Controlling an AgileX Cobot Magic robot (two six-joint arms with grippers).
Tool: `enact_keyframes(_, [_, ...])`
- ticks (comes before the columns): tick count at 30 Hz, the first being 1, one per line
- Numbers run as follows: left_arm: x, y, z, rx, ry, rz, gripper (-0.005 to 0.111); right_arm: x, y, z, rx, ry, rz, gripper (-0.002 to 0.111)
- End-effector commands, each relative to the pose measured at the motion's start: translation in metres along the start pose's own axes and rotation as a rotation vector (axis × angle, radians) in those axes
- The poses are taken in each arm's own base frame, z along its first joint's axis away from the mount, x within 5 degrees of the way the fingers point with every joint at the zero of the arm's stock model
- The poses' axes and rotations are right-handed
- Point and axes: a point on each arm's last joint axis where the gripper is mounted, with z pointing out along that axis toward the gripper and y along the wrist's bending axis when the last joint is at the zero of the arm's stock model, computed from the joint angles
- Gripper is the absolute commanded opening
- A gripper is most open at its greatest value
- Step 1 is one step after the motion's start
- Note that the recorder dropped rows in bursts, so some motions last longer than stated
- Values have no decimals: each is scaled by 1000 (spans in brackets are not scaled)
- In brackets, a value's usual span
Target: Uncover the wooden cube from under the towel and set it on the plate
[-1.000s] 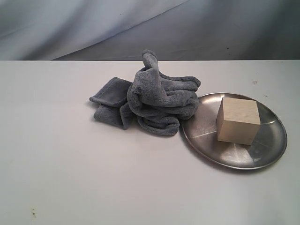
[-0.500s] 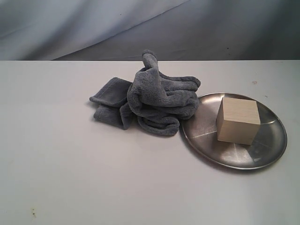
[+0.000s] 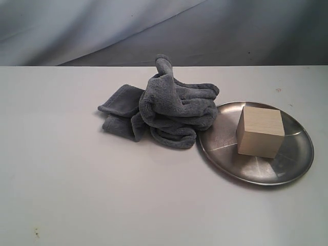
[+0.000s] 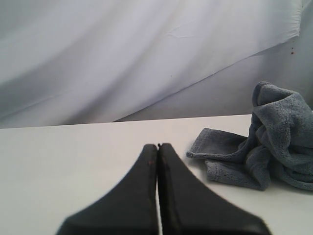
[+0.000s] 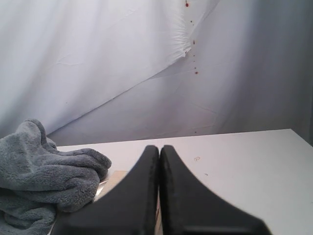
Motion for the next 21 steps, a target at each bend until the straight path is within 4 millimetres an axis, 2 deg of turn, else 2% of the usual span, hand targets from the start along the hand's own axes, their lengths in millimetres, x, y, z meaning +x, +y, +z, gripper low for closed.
enact_keyframes(1, [1, 0, 0, 5, 2, -4, 0, 2, 0, 0, 6, 12, -7, 0])
enact_keyframes(21, [1, 0, 0, 5, 2, -4, 0, 3, 0, 0, 6, 22, -7, 0])
